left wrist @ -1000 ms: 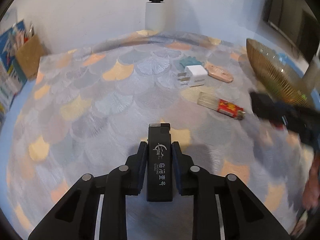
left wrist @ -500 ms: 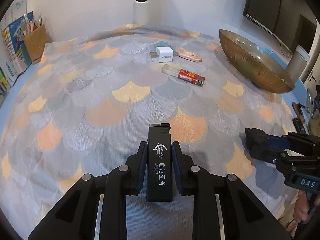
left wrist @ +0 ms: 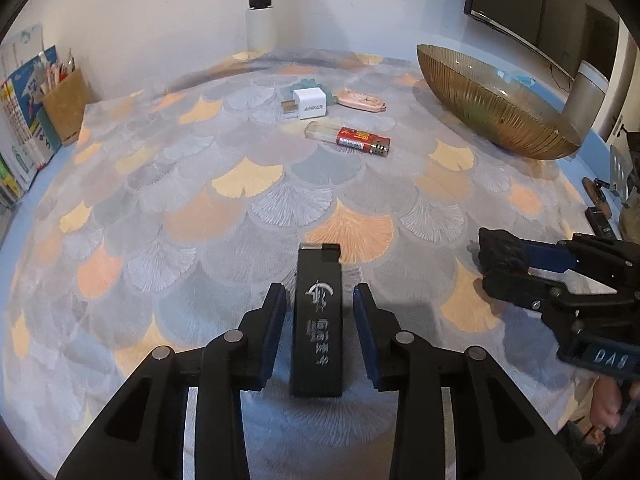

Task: Organize rigid objects
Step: 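Lift and carry the USB stick and red figurine toward the bowl, then open both tools to drop the USB stick and red figurine into the bowl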

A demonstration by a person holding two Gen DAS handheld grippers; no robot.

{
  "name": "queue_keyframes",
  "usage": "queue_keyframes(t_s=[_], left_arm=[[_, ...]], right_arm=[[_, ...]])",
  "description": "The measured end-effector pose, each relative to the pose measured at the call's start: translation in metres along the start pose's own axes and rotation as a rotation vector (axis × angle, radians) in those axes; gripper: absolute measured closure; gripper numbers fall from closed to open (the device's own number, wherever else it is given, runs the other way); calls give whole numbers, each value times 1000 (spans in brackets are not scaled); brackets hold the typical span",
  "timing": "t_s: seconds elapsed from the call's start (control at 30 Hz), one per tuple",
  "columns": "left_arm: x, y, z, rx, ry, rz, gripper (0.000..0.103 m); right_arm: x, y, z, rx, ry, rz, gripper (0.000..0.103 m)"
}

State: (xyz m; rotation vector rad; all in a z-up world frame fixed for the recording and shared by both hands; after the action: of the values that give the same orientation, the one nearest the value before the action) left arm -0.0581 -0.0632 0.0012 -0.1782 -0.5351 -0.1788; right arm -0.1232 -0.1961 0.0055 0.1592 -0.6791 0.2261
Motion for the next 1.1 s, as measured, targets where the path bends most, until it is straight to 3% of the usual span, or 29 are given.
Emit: queue_keyframes(t_s=[0.07,0.1,0.27,0.4,0.5,0.73,0.87,1.1], left_arm=[[0,-5,-1,7,-5,-21,82],[0,-7,-1,-4,-2,-27,82],[4,-25,-2,-18,-7,-53,82],[28,-44,10,-49,-53,-71,82],[55,-63,23,-82,-102,-89,82],[143,-128,48,-215,-220,-104,82],[172,-164,30,-258,-205,-127,82],[168,-203,-30,-302,-79,-139,81]], right_arm=[[0,3,0,9,-9,10,63],[0,3,0,24,-14,8,68],[-2,6,7,43,-30,19,69],[7,-1,33,16,-85,30,69],[27,-25,70,-41,-168,14,69],[71,-131,147,-220,-294,-177,68],[86,-184,147,-263,-250,-299,68],[84,-211,118,-270,-156,-355,68]])
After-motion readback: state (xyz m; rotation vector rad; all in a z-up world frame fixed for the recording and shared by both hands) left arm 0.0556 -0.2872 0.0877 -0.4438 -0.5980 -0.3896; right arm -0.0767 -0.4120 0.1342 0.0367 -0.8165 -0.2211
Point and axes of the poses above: each gripper's, at about its wrist camera, not at the fingertips, and z roughly against the way its jaws point, y to its left, x to its top, the point moved 3 cm from there along -z, roughly the way its jaws point, and after that the axes turned 8 degrees about z, right-handed, at the moved point
